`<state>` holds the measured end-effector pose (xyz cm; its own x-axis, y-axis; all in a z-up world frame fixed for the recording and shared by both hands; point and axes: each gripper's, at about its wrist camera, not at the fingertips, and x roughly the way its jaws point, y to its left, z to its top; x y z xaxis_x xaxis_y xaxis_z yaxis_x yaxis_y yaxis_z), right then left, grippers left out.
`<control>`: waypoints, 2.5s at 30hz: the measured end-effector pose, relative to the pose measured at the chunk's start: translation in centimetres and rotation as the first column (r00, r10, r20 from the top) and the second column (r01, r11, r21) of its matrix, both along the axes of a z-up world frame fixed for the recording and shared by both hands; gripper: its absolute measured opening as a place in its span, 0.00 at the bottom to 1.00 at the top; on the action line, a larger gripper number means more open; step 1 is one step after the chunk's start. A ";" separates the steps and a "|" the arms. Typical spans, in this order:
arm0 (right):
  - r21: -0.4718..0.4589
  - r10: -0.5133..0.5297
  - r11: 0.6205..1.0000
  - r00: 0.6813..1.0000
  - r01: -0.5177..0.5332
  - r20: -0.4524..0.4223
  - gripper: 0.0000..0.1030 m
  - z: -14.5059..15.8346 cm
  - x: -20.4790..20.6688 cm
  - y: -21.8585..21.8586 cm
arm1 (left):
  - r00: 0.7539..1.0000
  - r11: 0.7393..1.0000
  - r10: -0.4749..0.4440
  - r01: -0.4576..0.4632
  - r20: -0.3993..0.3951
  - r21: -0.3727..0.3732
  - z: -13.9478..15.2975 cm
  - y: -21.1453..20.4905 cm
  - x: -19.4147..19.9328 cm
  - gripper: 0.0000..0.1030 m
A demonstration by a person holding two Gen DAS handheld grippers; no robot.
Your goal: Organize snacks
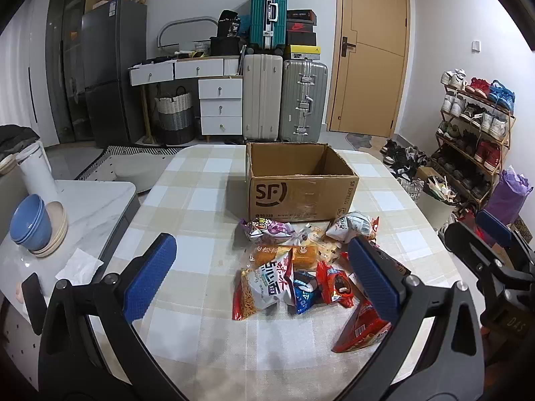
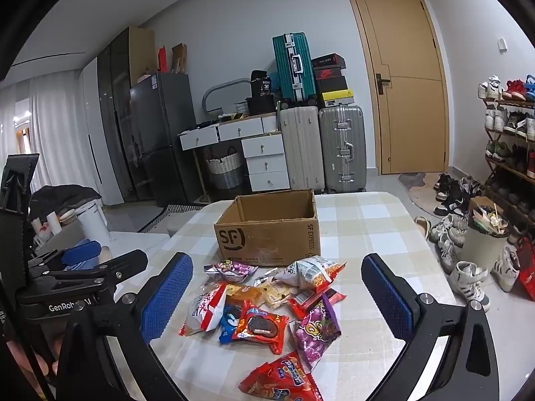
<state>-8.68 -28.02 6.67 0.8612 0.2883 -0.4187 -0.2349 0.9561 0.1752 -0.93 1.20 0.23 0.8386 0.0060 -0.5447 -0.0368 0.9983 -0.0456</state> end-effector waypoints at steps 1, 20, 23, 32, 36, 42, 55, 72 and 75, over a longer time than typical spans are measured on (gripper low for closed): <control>-0.001 0.000 1.000 1.000 0.000 0.001 1.00 0.0 0.0 0.1 | 1.000 1.000 0.001 -0.001 -0.001 0.001 -0.1 0.0 0.1 1.00; -0.005 0.009 1.000 1.000 -0.009 0.014 1.00 0.5 -0.9 0.7 | 1.000 1.000 -0.006 0.006 0.005 -0.001 0.1 0.0 0.1 1.00; -0.007 0.012 1.000 1.000 -0.011 0.015 1.00 0.5 -1.0 0.8 | 1.000 1.000 -0.009 0.009 0.006 0.002 0.1 -0.1 0.0 1.00; -0.013 0.017 1.000 1.000 -0.017 0.021 1.00 0.7 -1.5 1.0 | 1.000 1.000 -0.009 0.009 0.008 0.004 0.1 -0.2 0.0 1.00; -0.013 0.018 1.000 1.000 -0.018 0.017 1.00 0.7 -1.5 1.0 | 1.000 1.000 -0.008 0.008 0.007 0.003 0.1 -0.1 0.0 1.00; -0.013 0.018 1.000 1.000 -0.017 0.013 1.00 0.7 -1.5 0.8 | 1.000 1.000 -0.006 0.006 0.007 0.004 0.0 -0.3 -0.1 1.00; -0.011 0.022 1.000 1.000 -0.022 0.008 1.00 0.6 -1.5 0.8 | 1.000 1.000 -0.010 0.010 0.007 0.004 -0.3 0.0 -0.6 1.00; 0.085 0.178 0.983 0.965 -0.165 -0.192 1.00 -5.8 0.0 -1.7 | 0.985 0.991 -0.071 0.051 -0.159 -0.126 -5.8 4.4 3.6 0.99; 0.085 0.225 0.974 0.950 -0.211 -0.218 1.00 -7.3 -0.4 -1.5 | 0.978 0.988 -0.082 0.054 -0.193 -0.144 -7.8 4.9 4.7 0.99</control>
